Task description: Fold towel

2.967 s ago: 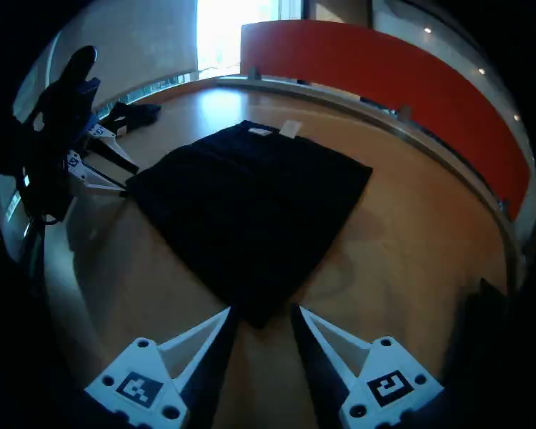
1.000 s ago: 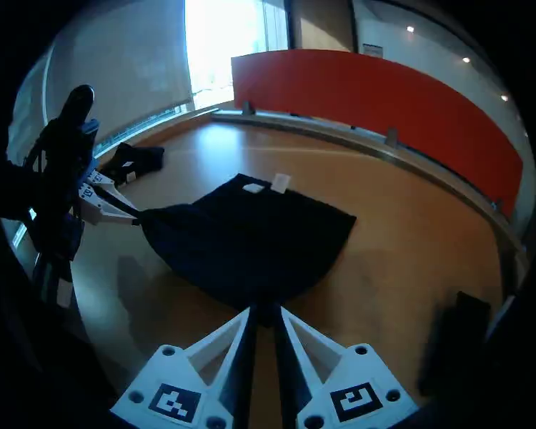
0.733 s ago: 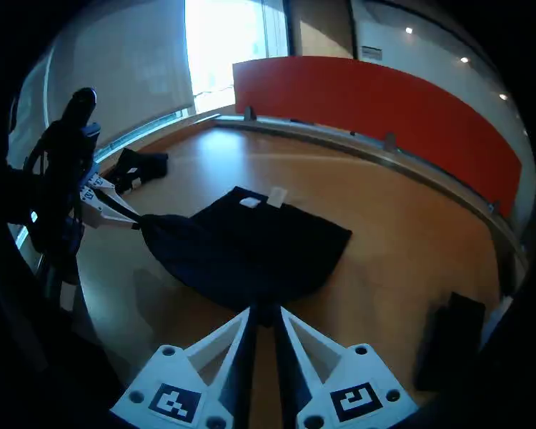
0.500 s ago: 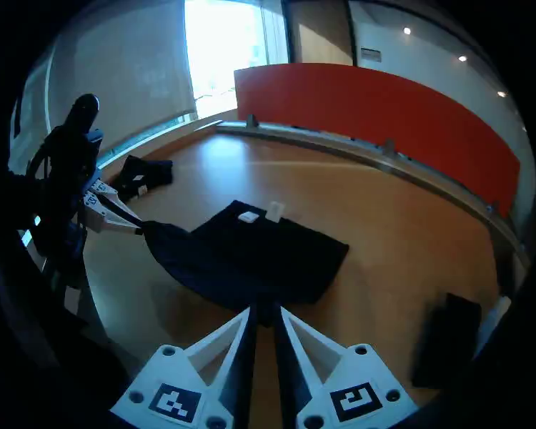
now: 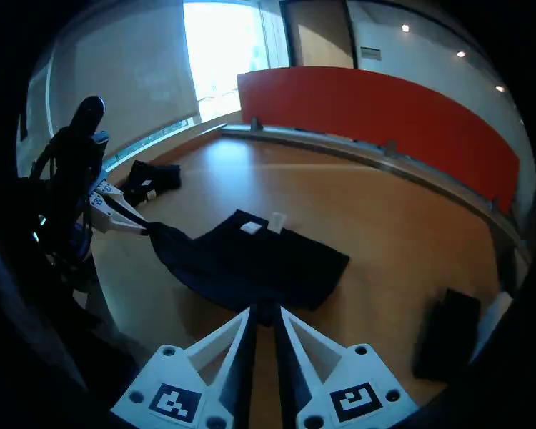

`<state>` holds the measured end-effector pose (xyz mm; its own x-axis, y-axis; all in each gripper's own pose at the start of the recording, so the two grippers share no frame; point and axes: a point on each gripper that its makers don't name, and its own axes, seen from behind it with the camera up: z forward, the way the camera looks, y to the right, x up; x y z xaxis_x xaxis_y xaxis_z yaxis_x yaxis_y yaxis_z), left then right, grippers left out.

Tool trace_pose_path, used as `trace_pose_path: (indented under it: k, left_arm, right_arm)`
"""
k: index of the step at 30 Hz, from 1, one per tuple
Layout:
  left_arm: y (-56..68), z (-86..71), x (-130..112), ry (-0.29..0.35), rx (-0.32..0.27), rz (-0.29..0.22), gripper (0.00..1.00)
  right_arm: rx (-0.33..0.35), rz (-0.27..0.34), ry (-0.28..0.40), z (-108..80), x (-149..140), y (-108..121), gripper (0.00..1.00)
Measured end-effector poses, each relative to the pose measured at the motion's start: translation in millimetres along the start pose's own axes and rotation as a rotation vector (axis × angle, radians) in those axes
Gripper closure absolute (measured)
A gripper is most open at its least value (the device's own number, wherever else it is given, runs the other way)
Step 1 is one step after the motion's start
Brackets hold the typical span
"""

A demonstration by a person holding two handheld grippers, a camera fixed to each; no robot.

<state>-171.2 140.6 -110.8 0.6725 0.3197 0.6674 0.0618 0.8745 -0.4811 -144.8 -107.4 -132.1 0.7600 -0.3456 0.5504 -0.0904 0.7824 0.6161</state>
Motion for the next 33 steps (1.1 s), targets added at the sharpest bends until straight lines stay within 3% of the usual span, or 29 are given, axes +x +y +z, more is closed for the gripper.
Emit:
trace_pose_path:
  k: [14,23,33]
  left_arm:
    - [-3.8,8.7,7,-0.019,-0.01,-0.028,0.86]
    - [-25.2,33.9,33,-0.019,0.014,-0.024,0.86]
    - [-49.5,70.1,54,-0.055,0.028,-0.021,0.86]
  right_arm:
    - [0.0,0.003,-0.007,9.9,2,5,0.84]
    - [-0.008,-0.025,-0.015,35.8,12,26,0.84]
    - [-0.04,-0.019,-0.034,74.3,22,63,0.84]
